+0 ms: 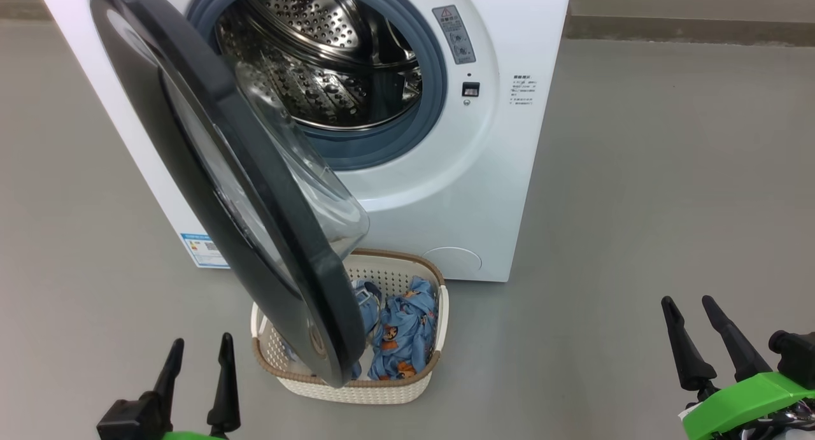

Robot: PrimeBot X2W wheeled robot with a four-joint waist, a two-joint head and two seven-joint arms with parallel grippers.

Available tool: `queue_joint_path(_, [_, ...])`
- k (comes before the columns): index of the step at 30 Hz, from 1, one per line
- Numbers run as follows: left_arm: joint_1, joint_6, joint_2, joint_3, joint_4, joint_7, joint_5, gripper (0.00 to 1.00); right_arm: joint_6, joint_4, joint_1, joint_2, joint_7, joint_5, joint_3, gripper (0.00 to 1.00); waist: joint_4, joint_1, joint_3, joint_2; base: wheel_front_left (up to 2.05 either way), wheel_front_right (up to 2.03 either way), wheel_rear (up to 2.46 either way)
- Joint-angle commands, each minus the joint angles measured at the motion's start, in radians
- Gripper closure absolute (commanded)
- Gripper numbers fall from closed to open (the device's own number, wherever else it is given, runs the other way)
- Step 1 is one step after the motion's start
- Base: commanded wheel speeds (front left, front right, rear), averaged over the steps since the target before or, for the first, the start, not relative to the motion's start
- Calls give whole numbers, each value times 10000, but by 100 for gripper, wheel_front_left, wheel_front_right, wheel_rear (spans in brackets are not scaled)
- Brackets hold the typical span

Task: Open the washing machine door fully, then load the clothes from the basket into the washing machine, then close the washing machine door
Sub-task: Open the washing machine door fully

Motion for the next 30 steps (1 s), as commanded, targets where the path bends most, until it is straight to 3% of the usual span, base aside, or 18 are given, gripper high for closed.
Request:
queue_joint_path(1, [-156, 6, 145, 345, -231, -65, 31, 0, 56, -261, 37, -176, -124, -214, 74, 0, -7, 0, 23, 0, 0, 0, 0])
queue_joint_path(7, [-316, 6, 145, 385, -292, -65, 117, 0, 56, -279, 50, -143, -124, -290, 28, 0, 10, 0, 46, 0, 0, 0, 0])
queue_joint_path(8, [-363, 6, 146, 387, -360, -65, 176, 15, 56, -283, 64, -140, -124, -299, 20, 0, 25, 0, 42, 0, 0, 0, 0])
queue_joint_path(11, [-497, 9, 146, 511, -665, -65, 330, 100, 56, -310, 102, -122, -124, -326, -23, 0, 68, 0, 40, 0, 0, 0, 0])
queue_joint_path(19, [-836, 641, 145, 430, -3092, -65, 401, 100, 56, -377, 54, -111, -124, -433, 25, 0, 134, 0, 76, 0, 0, 0, 0])
queue_joint_path(25, [-773, 1232, 145, -872, -5070, -54, 428, 100, 56, -408, -8, -115, -124, -538, 114, 0, 78, 0, 100, 0, 0, 0, 0])
queue_joint_path(30, [-819, 1289, 145, -2269, -5846, 523, 436, 100, 56, -371, -38, -106, -124, -578, 204, 0, -13, 0, 139, 0, 0, 0, 0])
